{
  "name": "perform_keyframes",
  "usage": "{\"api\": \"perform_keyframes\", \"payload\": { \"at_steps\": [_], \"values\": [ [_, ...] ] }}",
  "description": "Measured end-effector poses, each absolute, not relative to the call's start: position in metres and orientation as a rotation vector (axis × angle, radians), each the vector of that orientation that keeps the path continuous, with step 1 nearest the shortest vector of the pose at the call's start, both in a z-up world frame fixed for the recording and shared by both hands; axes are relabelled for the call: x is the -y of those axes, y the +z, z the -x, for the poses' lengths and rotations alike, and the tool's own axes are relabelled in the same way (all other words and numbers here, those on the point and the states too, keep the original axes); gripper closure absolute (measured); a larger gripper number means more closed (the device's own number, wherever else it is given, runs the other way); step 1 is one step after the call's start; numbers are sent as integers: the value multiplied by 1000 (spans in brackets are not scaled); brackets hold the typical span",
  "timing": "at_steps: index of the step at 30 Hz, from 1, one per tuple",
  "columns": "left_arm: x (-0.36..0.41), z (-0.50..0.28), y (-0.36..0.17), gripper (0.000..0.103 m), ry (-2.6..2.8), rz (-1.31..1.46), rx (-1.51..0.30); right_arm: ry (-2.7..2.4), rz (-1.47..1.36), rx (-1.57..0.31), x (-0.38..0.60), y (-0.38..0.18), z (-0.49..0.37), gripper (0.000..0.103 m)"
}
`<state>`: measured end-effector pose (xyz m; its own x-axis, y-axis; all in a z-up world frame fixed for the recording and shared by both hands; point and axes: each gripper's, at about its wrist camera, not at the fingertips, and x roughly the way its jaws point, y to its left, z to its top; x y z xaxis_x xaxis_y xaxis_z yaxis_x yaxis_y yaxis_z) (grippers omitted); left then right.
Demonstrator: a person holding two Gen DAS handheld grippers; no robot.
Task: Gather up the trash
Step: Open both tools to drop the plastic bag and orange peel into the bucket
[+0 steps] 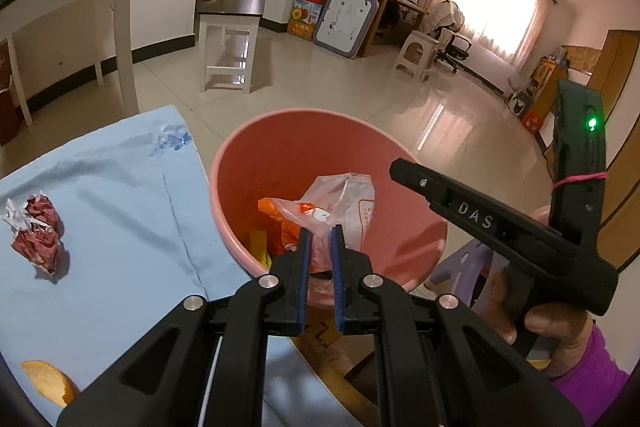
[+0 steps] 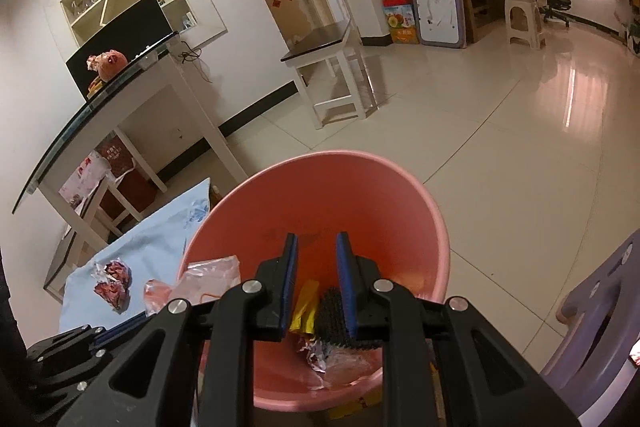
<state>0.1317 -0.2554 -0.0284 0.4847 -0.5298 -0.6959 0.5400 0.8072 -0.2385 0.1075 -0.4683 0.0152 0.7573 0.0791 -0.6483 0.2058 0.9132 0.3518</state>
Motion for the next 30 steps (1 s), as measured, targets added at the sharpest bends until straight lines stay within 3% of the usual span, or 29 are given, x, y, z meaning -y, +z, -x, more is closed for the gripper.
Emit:
{"api": "perform_keyframes", "payload": {
  "at_steps": [2,6,15,30],
  "values": [
    [256,-133,-31,90,-652,-20,-854,-73,-426,-716,468,15,-107,84],
    [257,-132,-31,73,-656,-14,-858,-73,-426,-720,466,16,-106,80],
    [249,-123,-24,72,-639,7,-848,-64,-394,-711,455,26,-93,62],
    [215,-93,-11,72,-540,6,-808,-3,-374,-704,421,44,-59,61]
  ]
}}
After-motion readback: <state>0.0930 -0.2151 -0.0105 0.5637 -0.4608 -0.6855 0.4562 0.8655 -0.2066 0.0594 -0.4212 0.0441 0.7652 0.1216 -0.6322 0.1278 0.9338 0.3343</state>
